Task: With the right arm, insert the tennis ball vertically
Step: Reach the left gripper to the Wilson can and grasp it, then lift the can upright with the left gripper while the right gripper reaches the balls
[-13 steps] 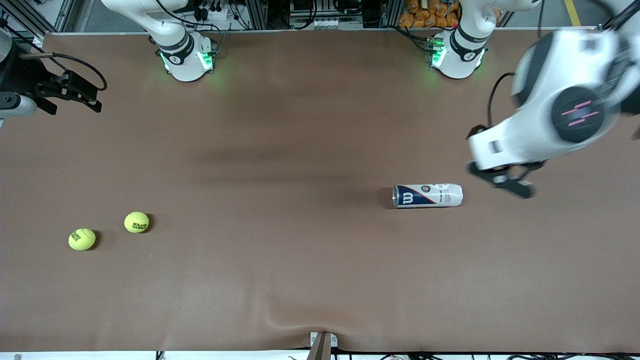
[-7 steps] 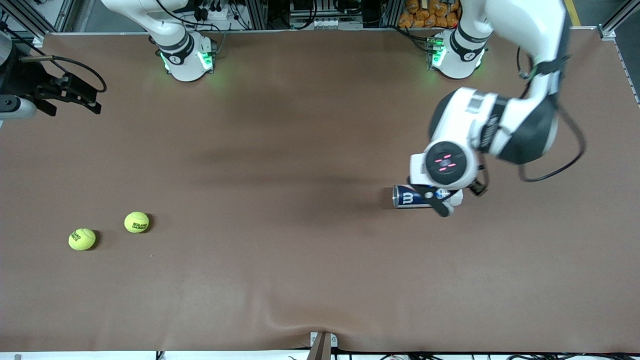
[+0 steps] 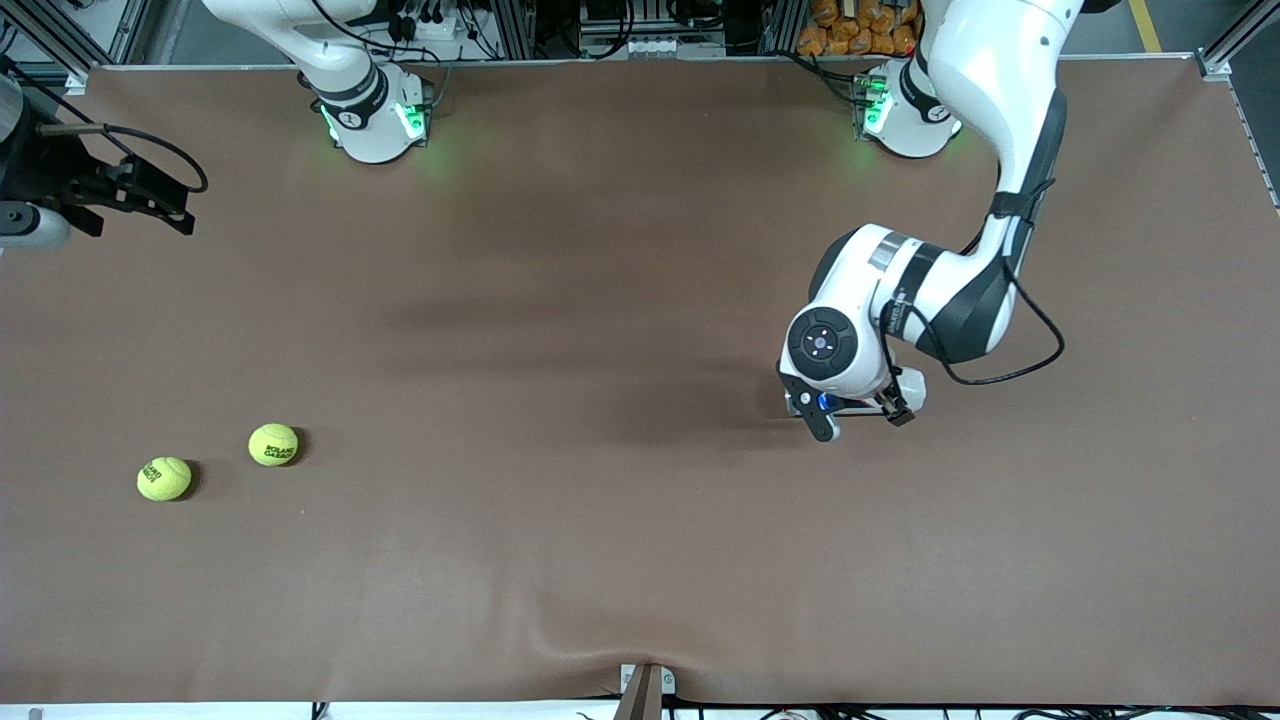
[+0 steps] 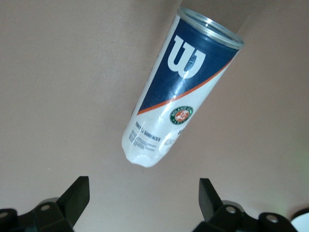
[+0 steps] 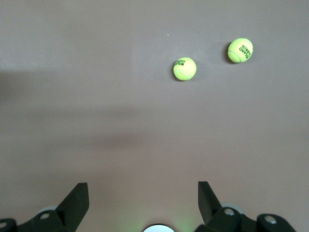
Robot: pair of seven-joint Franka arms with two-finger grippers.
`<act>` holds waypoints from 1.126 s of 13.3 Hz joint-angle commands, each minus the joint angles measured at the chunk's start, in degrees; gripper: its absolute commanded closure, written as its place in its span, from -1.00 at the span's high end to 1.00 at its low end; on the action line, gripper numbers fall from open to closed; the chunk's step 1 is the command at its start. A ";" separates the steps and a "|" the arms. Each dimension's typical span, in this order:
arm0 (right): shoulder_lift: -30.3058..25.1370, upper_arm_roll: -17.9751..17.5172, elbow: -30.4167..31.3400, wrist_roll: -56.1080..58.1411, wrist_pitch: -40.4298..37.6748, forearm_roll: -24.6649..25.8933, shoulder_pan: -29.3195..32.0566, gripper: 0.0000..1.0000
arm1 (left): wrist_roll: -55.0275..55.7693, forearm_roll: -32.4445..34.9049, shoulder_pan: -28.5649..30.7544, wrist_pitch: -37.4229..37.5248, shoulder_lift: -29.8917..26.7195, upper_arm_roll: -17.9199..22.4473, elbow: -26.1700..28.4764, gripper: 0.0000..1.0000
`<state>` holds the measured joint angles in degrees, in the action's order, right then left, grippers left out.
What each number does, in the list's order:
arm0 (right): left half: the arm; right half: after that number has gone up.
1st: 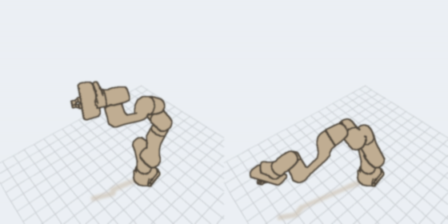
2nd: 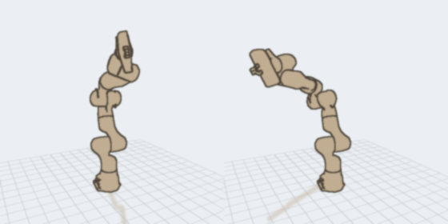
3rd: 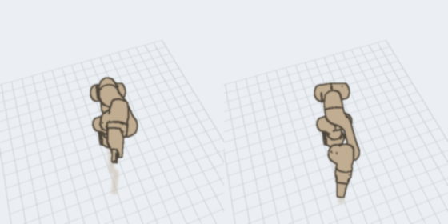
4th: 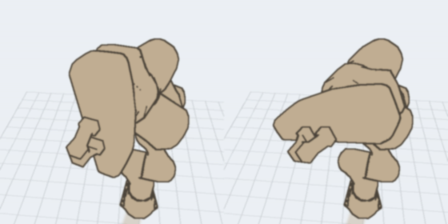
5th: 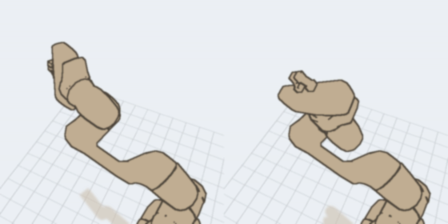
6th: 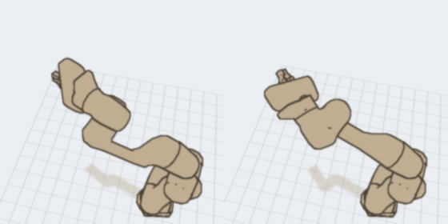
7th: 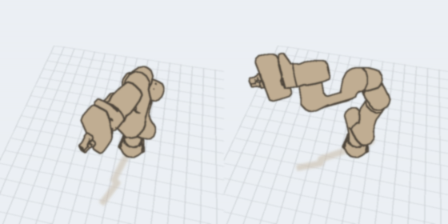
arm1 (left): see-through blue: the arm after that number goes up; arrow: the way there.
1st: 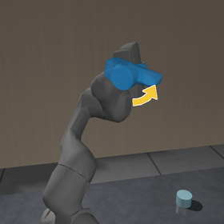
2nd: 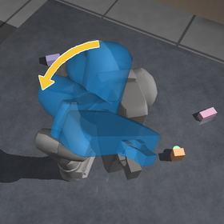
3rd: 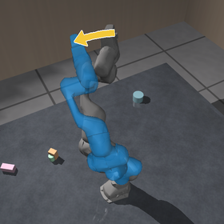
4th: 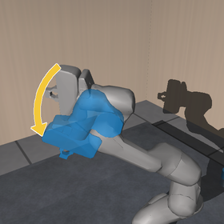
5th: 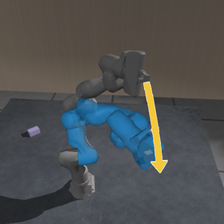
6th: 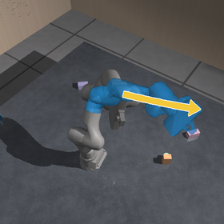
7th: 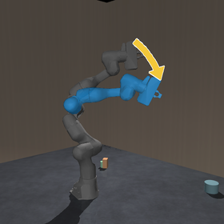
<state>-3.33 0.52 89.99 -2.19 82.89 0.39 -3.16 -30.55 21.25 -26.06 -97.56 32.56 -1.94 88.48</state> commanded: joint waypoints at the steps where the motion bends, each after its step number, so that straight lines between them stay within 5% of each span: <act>1: 1.92 -0.52 -0.26 0.61 2.18 0.49 1.40 1.00 | -0.74 1.51 -0.31 -2.54 0.22 0.01 2.75 1.00; 11: 11.23 -0.34 11.60 7.46 25.01 0.23 5.53 1.00 | -0.21 1.95 0.22 -13.08 4.71 0.01 6.62 1.00; 15: 14.40 -0.34 20.81 12.45 41.34 0.49 8.51 1.00 | -0.12 1.95 0.22 -16.16 5.85 0.09 7.58 1.00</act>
<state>10.77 0.70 106.19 6.88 117.92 0.38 3.35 -30.55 21.67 -25.94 -111.67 38.35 -1.87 94.96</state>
